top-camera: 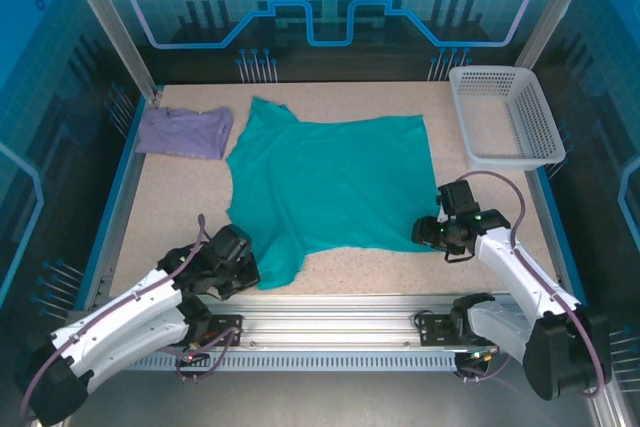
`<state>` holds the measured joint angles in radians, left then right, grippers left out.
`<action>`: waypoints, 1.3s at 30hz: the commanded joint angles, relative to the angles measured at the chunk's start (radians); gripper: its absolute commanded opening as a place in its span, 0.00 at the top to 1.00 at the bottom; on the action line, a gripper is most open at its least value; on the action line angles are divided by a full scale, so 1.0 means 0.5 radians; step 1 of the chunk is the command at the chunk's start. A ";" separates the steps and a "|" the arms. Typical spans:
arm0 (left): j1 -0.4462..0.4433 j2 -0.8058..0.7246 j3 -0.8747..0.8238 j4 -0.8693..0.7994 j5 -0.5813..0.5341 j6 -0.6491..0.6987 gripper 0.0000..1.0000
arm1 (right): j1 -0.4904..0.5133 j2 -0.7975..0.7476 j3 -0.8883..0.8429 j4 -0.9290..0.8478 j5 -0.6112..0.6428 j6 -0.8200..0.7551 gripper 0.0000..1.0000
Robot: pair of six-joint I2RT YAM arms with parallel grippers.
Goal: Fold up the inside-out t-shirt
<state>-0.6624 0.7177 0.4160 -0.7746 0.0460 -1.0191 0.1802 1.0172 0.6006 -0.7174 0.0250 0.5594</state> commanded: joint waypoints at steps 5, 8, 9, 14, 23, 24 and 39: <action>0.052 -0.015 0.034 -0.105 0.074 0.050 1.00 | -0.145 -0.008 -0.055 -0.090 0.181 0.161 0.43; 0.065 -0.016 0.045 -0.099 0.081 0.062 1.00 | -0.202 0.035 -0.063 -0.098 0.189 0.189 0.44; 0.064 -0.015 0.049 -0.094 0.083 0.067 1.00 | -0.220 0.060 -0.068 -0.092 0.184 0.191 0.45; 0.078 0.002 0.052 -0.053 0.093 0.105 1.00 | -0.271 0.200 -0.064 -0.037 0.158 0.163 0.48; 0.088 0.060 0.076 0.013 0.132 0.157 1.00 | -0.307 0.382 -0.085 0.093 0.088 0.098 0.64; 0.091 0.058 0.079 0.015 0.132 0.158 1.00 | -0.310 0.384 -0.090 0.103 0.090 0.099 0.65; 0.139 -0.020 0.178 -0.083 0.127 0.221 1.00 | -0.345 0.352 -0.088 0.106 0.089 0.078 0.99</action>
<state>-0.6106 0.7284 0.4557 -0.7826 0.0879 -0.9424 0.0246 1.2160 0.5625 -0.6540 0.0681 0.5999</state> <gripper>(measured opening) 0.053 0.050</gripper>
